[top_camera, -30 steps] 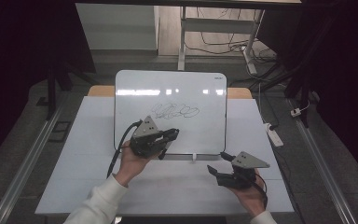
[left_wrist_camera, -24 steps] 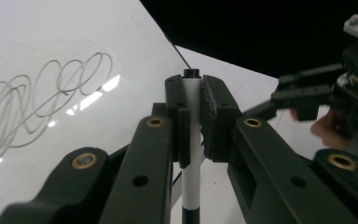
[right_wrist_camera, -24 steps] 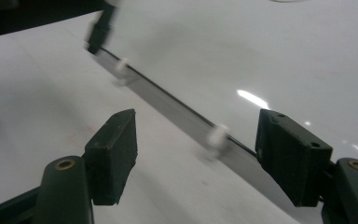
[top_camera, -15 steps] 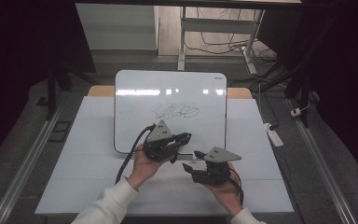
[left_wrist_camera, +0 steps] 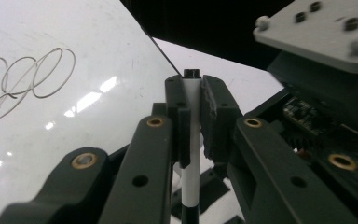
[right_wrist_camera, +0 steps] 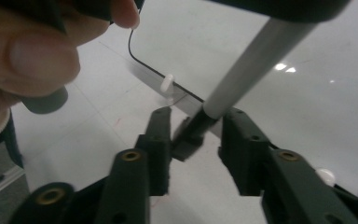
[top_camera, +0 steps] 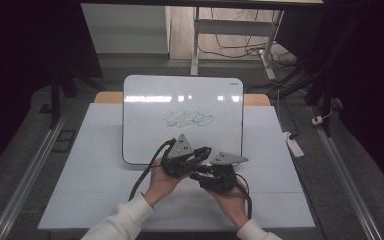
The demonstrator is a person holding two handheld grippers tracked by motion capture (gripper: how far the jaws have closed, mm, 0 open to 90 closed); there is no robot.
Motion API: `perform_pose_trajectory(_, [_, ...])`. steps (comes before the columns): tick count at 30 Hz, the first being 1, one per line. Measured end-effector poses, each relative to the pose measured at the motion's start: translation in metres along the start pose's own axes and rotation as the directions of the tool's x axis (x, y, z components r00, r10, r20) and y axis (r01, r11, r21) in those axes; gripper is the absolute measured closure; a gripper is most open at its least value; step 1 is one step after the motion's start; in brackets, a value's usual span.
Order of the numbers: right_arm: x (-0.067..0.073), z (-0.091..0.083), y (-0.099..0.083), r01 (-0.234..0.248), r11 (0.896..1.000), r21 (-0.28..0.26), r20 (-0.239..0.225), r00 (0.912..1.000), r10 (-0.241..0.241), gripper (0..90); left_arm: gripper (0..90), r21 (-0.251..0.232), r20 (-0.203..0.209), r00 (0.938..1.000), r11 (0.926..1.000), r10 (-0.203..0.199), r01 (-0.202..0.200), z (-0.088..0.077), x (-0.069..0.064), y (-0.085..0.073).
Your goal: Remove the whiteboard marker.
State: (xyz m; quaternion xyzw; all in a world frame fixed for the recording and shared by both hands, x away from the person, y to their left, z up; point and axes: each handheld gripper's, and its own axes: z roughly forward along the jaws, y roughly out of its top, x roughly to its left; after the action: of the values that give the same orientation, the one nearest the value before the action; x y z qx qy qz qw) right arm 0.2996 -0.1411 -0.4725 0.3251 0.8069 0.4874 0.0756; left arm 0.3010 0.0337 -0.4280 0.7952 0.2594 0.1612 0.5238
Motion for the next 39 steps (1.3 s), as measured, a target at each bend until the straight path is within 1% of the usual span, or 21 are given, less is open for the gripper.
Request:
perform_pose_trajectory(1, [-0.001, 0.002, 0.000, -0.021, 1.000, 0.013, 0.004, 0.9998, 0.021, 70.0, 81.0, 0.003, -0.006, 1.0000, 1.0000, 0.007, -0.007, 0.000, -0.001, 0.000])
perform_pose_trajectory(4, [-0.002, 0.002, 0.000, -0.029, 0.999, 0.016, 0.020, 0.9994, 0.029, 72.1, 81.0, -0.005, -0.013, 0.9999, 0.9999, 0.010, -0.010, 0.000, -0.003, 0.000])
perform_pose_trajectory(5, [-0.005, 0.001, 0.000, -0.050, 0.999, 0.018, 0.031, 0.9983, 0.049, 73.4, 80.9, -0.007, -0.013, 0.9999, 0.9999, 0.010, -0.010, 0.000, -0.003, 0.001])
perform_pose_trajectory(7, [-0.006, 0.000, 0.000, -0.058, 0.998, 0.019, 0.034, 0.9978, 0.057, 75.5, 80.7, -0.010, -0.013, 0.9998, 0.9999, 0.014, -0.014, -0.001, -0.004, 0.001])
perform_pose_trajectory(10, [-0.010, -0.001, -0.001, -0.059, 0.998, 0.017, 0.045, 0.9973, 0.058, 77.3, 78.0, -0.021, 0.010, 1.0000, 0.9998, -0.002, 0.003, -0.001, -0.005, 0.001])
perform_pose_trajectory(11, [-0.010, -0.001, -0.001, -0.058, 0.998, 0.019, 0.044, 0.9974, 0.057, 77.4, 74.7, -0.028, 0.018, 0.9998, 0.9995, -0.011, 0.012, -0.002, -0.004, 0.001])
perform_pose_trajectory(14, [-0.010, -0.002, -0.002, -0.036, 0.999, 0.018, 0.046, 0.9983, 0.035, 77.5, 57.2, -0.026, 0.031, 0.9993, 0.9994, -0.021, 0.021, -0.006, -0.002, 0.002])
perform_pose_trajectory(16, [-0.011, -0.004, -0.002, -0.021, 1.000, 0.006, 0.048, 0.9986, 0.021, 77.5, 49.0, -0.033, 0.022, 0.9991, 0.9988, -0.036, 0.037, -0.019, 0.004, 0.001])
perform_pose_trajectory(18, [-0.014, -0.007, -0.002, -0.010, 1.000, -0.017, 0.051, 0.9986, 0.011, 77.5, 42.3, -0.034, 0.019, 0.9979, 0.9975, -0.061, 0.062, -0.031, 0.010, -0.003])
perform_pose_trajectory(20, [-0.019, -0.012, -0.002, -0.012, 0.999, -0.045, 0.049, 0.9987, 0.014, 77.6, 38.6, -0.025, 0.014, 0.9964, 0.9961, -0.084, 0.084, -0.045, 0.016, -0.009])
perform_pose_trajectory(21, [-0.019, -0.012, -0.002, -0.012, 0.999, -0.045, 0.049, 0.9987, 0.014, 77.6, 37.4, -0.025, 0.014, 0.9964, 0.9961, -0.084, 0.084, -0.045, 0.016, -0.009])
perform_pose_trajectory(24, [-0.030, -0.021, -0.002, -0.005, 0.996, -0.092, 0.064, 0.9979, 0.011, 77.6, 35.5, 0.009, -0.010, 0.9947, 0.9946, -0.103, 0.103, -0.069, 0.026, -0.028])
perform_pose_trajectory(25, [-0.032, -0.023, -0.002, -0.002, 0.994, -0.105, 0.063, 0.9979, 0.009, 77.5, 35.2, 0.033, -0.033, 0.9927, 0.9926, -0.116, 0.117, -0.082, 0.030, -0.042])
perform_pose_trajectory(26, [-0.034, -0.025, -0.002, 0.001, 0.993, -0.117, 0.060, 0.9982, 0.006, 77.6, 34.9, 0.033, -0.033, 0.9927, 0.9926, -0.116, 0.117, -0.082, 0.030, -0.042])
perform_pose_trajectory(27, [-0.036, -0.028, -0.001, 0.007, 0.991, -0.130, 0.065, 0.9979, 0.001, 77.6, 34.7, 0.053, -0.053, 0.9908, 0.9904, -0.125, 0.128, -0.091, 0.033, -0.054])
perform_pose_trajectory(28, [-0.037, -0.030, 0.000, 0.014, 0.991, -0.134, 0.071, 0.9975, -0.004, 77.6, 34.3, 0.085, -0.077, 0.9866, 0.9850, -0.144, 0.150, -0.103, 0.037, -0.070])
perform_pose_trajectory(30, [-0.039, -0.034, 0.002, 0.024, 0.987, -0.156, 0.068, 0.9976, -0.014, 77.6, 33.8, 0.119, -0.110, 0.9808, 0.9775, -0.161, 0.174, -0.114, 0.040, -0.089])
perform_pose_trajectory(31, [-0.039, -0.034, 0.002, 0.024, 0.987, -0.156, 0.068, 0.9976, -0.014, 77.6, 33.0, 0.119, -0.110, 0.9808, 0.9775, -0.161, 0.174, -0.114, 0.040, -0.089])
perform_pose_trajectory(34, [-0.043, -0.043, 0.005, 0.062, 0.977, -0.202, 0.078, 0.9959, -0.047, 77.5, 30.3, 0.174, -0.149, 0.9692, 0.9595, -0.196, 0.221, -0.126, 0.046, -0.116])
perform_pose_trajectory(36, [-0.044, -0.044, 0.006, 0.069, 0.976, -0.207, 0.079, 0.9954, -0.053, 77.6, 29.9, 0.191, -0.176, 0.9627, 0.9522, -0.206, 0.238, -0.132, 0.050, -0.127])
perform_pose_trajectory(39, [-0.047, -0.048, 0.006, 0.099, 0.971, -0.219, 0.088, 0.9928, -0.081, 77.5, 27.1, 0.214, -0.213, 0.9544, 0.9432, -0.209, 0.254, -0.142, 0.057, -0.139])
